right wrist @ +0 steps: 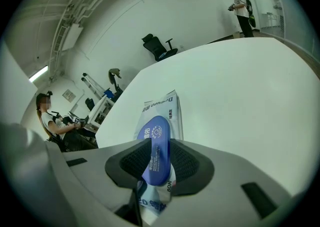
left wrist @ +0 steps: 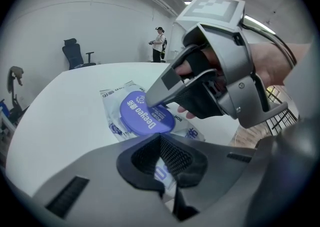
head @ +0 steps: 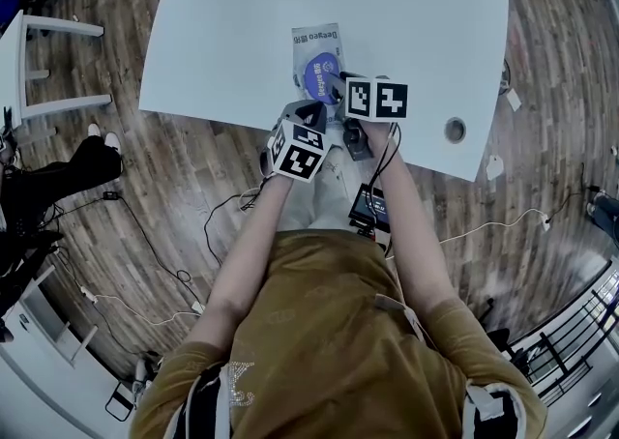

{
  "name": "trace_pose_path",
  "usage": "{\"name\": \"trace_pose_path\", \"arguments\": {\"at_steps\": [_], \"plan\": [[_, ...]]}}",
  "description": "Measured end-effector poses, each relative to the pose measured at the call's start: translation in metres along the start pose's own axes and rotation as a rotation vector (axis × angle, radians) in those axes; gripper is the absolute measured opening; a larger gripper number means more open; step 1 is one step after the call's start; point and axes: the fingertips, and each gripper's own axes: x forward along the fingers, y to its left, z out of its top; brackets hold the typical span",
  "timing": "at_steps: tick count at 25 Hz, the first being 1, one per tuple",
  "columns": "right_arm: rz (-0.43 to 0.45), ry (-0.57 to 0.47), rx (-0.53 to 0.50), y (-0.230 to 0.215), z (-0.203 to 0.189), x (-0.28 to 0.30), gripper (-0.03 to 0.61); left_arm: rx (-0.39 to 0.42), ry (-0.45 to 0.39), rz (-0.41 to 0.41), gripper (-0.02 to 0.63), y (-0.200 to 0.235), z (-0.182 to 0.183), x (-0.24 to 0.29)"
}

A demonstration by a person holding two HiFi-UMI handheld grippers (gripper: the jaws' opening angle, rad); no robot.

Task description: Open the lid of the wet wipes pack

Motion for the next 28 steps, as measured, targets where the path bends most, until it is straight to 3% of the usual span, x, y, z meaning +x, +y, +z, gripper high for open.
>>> {"name": "trace_pose_path", "arguments": {"at_steps": [15,28], "plan": [[0.044,0.048,-0.021,0.012,0.003,-0.007,0.107,-0.04,0.025,-0.017,0.002,0.002,-0.003,0.001],[0.044,0.097,-0.121,0.023,0.002,-0.011,0.107,-0.054,0.025,-0.03,0.002,0.002,-0.005,-0.001]]}}
